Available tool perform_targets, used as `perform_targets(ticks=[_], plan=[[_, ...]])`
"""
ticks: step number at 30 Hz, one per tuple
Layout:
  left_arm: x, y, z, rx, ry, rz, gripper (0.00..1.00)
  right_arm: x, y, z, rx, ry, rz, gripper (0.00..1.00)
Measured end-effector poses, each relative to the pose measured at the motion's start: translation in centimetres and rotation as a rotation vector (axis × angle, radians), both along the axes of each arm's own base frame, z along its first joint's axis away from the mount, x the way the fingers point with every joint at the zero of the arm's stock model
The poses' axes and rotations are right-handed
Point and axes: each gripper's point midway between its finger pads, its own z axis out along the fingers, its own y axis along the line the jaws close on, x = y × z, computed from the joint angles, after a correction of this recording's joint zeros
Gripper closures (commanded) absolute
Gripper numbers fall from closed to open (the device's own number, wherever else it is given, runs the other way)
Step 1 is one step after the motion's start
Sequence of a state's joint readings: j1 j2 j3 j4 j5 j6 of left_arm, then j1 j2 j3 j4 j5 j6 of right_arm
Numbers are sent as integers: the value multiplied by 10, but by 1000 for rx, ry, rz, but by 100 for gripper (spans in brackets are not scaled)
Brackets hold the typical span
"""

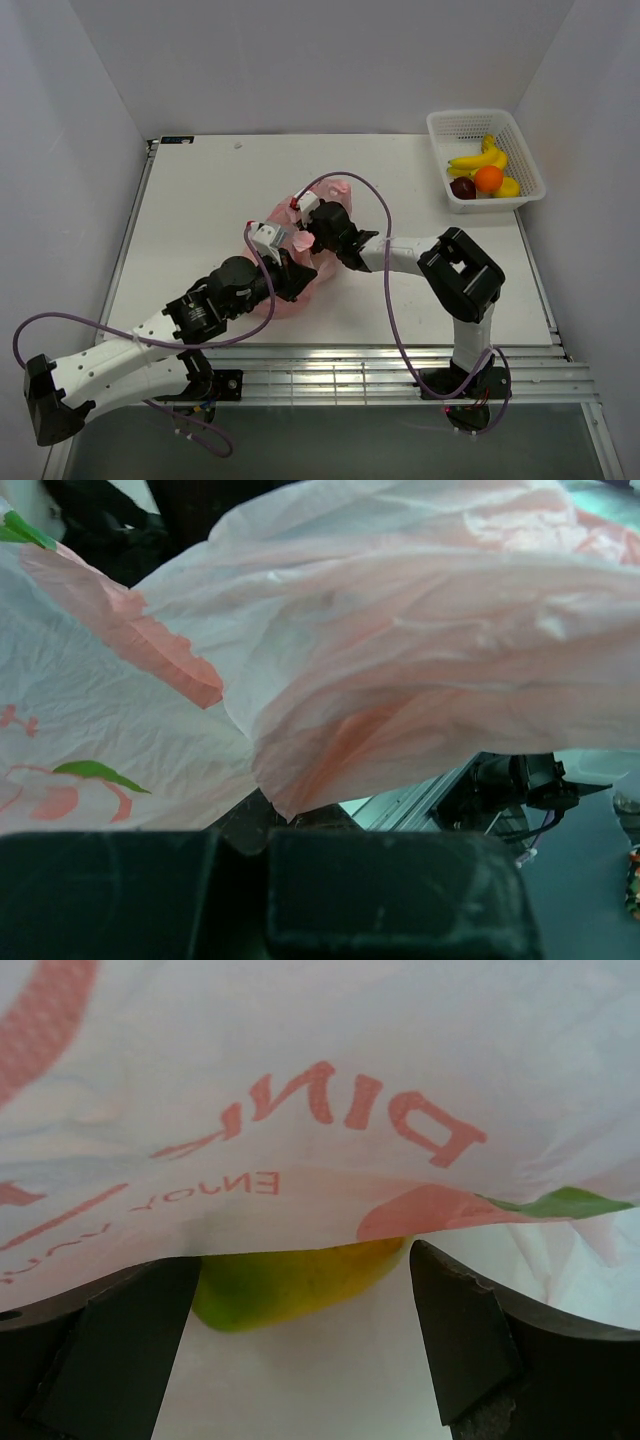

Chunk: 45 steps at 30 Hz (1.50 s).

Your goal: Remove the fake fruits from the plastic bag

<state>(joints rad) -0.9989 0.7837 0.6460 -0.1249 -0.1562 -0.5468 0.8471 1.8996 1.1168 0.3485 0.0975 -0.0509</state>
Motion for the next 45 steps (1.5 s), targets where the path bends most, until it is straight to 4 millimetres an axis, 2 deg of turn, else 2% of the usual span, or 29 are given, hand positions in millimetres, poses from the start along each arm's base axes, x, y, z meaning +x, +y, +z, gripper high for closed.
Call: perform_targets(ticks=[4, 9, 16, 20, 22, 24, 27, 28, 29, 31, 32, 35, 38, 45], plan=[[-1, -8, -6, 40, -8, -45, 100, 0, 13, 4, 27, 6, 12, 10], [-3, -8, -6, 47, -19, -60, 100, -3, 15, -1, 25, 27, 1, 10], [-4, -1, 7, 18, -43, -43, 100, -14, 17, -16, -2, 66, 39, 10], [-4, 0, 7, 12, -41, -39, 100, -21, 25, -36, -33, 84, 111, 10], [-4, 0, 5, 18, -37, -37, 100, -25, 31, -48, -47, 102, 139, 7], [-4, 1, 0, 26, -30, -34, 100, -22, 40, -50, -42, 101, 153, 2], [-4, 3, -4, 37, -18, -26, 100, -20, 49, -50, -35, 102, 154, 22], [-4, 3, -5, 38, -15, -23, 100, -19, 50, -50, -34, 102, 150, 40], [-4, 3, -6, 39, -12, -21, 100, -19, 50, -50, -38, 100, 144, 52], [-3, 4, -8, 40, -7, -14, 100, -18, 49, -51, -35, 107, 124, 72], [-3, 5, -9, 41, -2, -10, 100, -17, 47, -50, -36, 108, 114, 78], [-2, 7, -12, 42, 8, 5, 100, -20, 39, -46, -52, 122, 94, 87], [-1, 10, -14, 36, 13, 26, 100, -27, 29, -31, -46, 130, 78, 90], [2, 19, -24, 43, 34, 77, 100, -42, 6, 51, 48, 61, 52, 92]])
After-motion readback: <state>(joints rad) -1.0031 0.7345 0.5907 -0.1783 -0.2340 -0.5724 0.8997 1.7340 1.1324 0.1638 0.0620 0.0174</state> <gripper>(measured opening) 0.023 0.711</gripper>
